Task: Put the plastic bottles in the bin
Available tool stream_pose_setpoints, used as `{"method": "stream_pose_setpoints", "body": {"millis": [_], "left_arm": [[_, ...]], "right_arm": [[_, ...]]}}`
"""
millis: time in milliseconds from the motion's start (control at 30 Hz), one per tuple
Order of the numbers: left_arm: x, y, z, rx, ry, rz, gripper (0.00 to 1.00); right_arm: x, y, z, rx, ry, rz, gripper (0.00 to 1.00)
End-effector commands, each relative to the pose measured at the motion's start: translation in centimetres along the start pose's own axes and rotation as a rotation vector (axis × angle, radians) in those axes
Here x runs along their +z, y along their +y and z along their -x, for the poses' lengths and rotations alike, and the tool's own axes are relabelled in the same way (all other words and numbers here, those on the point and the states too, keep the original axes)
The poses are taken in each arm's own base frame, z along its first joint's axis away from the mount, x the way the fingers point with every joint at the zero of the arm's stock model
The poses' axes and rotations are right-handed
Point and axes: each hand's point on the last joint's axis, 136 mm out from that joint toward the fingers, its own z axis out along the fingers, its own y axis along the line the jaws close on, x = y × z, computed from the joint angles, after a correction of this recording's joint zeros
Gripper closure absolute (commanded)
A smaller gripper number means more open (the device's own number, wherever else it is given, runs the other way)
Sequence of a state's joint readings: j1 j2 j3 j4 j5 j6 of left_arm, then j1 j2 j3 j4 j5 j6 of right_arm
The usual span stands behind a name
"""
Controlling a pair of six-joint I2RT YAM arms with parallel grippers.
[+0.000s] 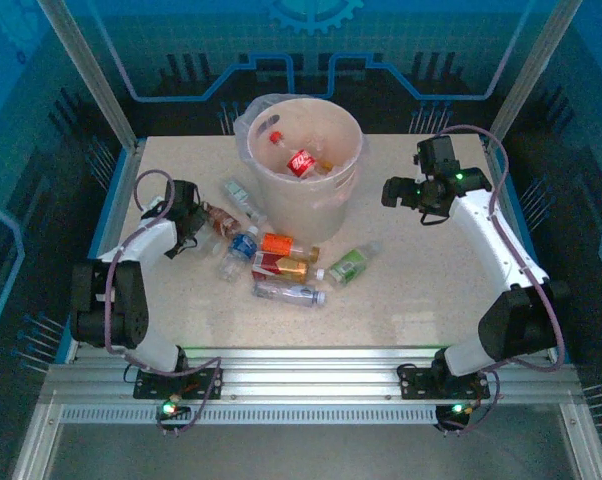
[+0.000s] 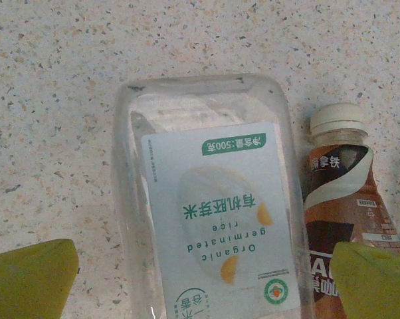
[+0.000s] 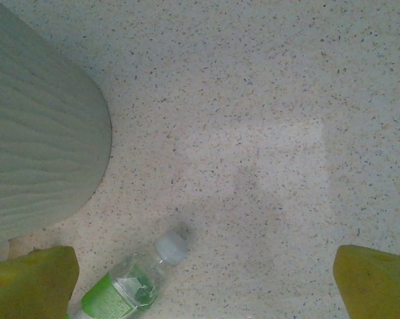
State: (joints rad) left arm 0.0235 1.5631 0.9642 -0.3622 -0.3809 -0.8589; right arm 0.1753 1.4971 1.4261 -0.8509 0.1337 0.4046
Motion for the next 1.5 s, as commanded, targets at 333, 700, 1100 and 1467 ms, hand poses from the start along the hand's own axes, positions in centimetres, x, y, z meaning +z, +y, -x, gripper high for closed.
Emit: {"method": "stream_pose_setpoints", "body": {"millis": [333,700,1100,1467], "left_arm": [[1.3,-0.8,1.1,-0.029,0.011,0.06,0.01],[4.0,0.1,0.1,-0.019,0.043,0.143,0.01],[5.8,1.5,-1.1,-0.013,0.083,0.185,0.02],[2.5,1.0,1.3,0.006,0.007,0.121,0.24]], "right_arm": [[0.9,0.4,-0.2,0.017,0.019,0.02,0.0],[1.3,0.3,-0.1,0.01,0.025,0.015,0.0],[1.6,0.5,-0.3,0.011,0.035,0.018,0.0],[0.6,0.7,-0.3,-0.003,0.007,0.007,0.0]]}}
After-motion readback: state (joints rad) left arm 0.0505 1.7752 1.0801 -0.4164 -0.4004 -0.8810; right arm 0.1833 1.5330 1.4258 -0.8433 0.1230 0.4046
